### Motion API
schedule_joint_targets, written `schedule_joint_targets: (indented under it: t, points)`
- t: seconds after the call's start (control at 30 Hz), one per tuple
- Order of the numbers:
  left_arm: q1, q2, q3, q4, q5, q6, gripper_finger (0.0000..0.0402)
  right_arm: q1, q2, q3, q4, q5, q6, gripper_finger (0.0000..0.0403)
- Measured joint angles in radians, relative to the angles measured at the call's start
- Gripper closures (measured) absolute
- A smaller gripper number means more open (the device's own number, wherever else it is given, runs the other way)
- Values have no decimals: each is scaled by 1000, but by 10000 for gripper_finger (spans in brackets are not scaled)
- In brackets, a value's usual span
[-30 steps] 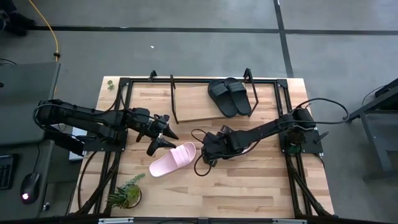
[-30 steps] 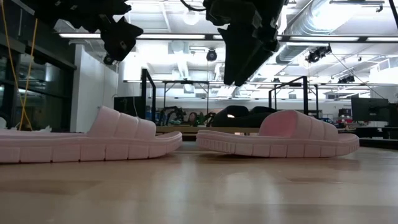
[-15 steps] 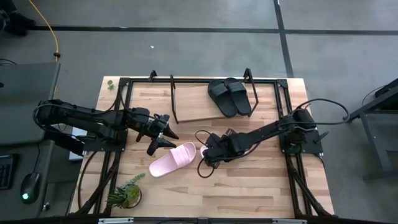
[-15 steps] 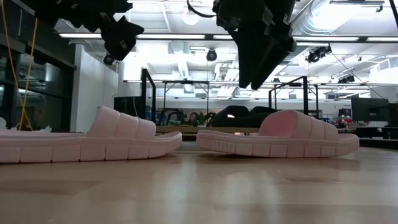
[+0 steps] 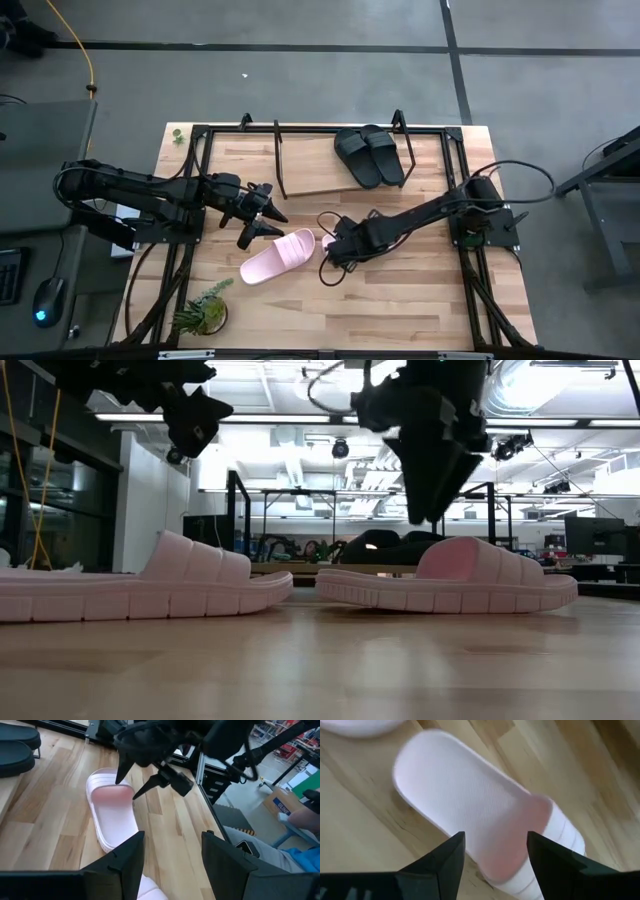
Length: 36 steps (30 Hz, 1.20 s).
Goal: Pick and place slides into the shelf
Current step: Put the right pink slide on the shelf
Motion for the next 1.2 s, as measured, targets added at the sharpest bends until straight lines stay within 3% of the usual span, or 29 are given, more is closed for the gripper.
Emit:
schedule_joint_targets:
  t: [1.2]
  points:
    - [0, 0, 0, 2, -1, 4, 222, -41, 86, 0, -168, -95, 91, 199]
